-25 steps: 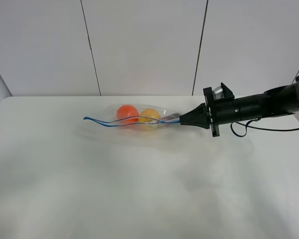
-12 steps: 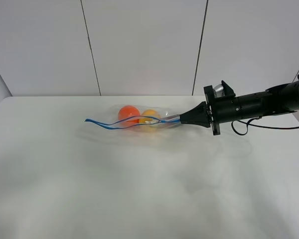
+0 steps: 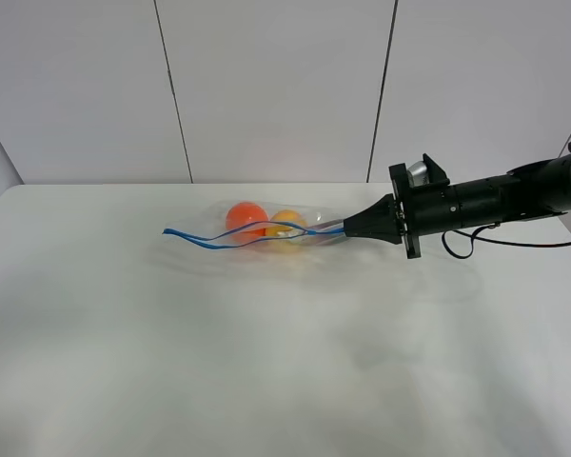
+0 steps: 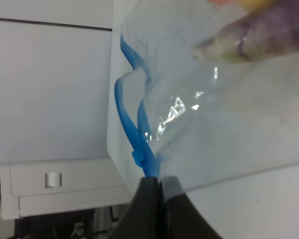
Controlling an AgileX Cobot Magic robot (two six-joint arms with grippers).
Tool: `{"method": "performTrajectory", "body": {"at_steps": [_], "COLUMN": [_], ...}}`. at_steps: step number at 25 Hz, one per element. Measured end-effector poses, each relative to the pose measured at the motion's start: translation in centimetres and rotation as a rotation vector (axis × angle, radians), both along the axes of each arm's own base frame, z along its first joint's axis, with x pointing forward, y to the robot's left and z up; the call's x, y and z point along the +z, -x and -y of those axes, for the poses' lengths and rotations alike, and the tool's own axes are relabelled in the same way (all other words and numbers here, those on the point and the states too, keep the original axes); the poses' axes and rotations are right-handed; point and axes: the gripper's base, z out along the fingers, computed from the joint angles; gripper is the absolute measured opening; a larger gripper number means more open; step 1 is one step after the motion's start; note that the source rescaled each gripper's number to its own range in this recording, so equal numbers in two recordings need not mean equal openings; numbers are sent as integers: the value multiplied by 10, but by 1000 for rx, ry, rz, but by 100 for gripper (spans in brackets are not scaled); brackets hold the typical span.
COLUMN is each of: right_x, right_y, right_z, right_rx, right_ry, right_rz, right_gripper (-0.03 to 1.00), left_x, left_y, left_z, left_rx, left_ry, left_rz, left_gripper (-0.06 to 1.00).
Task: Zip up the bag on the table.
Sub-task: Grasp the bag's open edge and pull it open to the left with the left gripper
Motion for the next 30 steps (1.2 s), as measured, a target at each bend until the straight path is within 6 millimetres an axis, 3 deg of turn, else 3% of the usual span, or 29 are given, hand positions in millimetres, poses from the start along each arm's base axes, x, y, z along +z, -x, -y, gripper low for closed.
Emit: {"method": "performTrajectory", "body": {"at_steps": [7,12,17,20,24,30], "right_x": [0,0,0,0,0,0], "right_y": [0,0,0,0,0,0], "right_z": [0,0,0,0,0,0], "right_rx": [0,0,0,0,-1,-7], "right_ry": [0,0,0,0,0,5], "right_rz": [0,0,0,-1,-3,-3], "right_gripper": [0,0,0,0,0,0], "left_x": [49,54,43,29,13,-8], "left_y": [-85,-154,-211,-236,-256,-264], "left_z": [0,-2,-3,-3,9,67], "left_rx": [-35,-132,-224,-254,-307,-532], "left_ry": [-135,-534,-1018,-1153,-1161,-1117], "left_rz": [124,277,366,367,371,425], "left_gripper": [100,100,100,100,100,100]}}
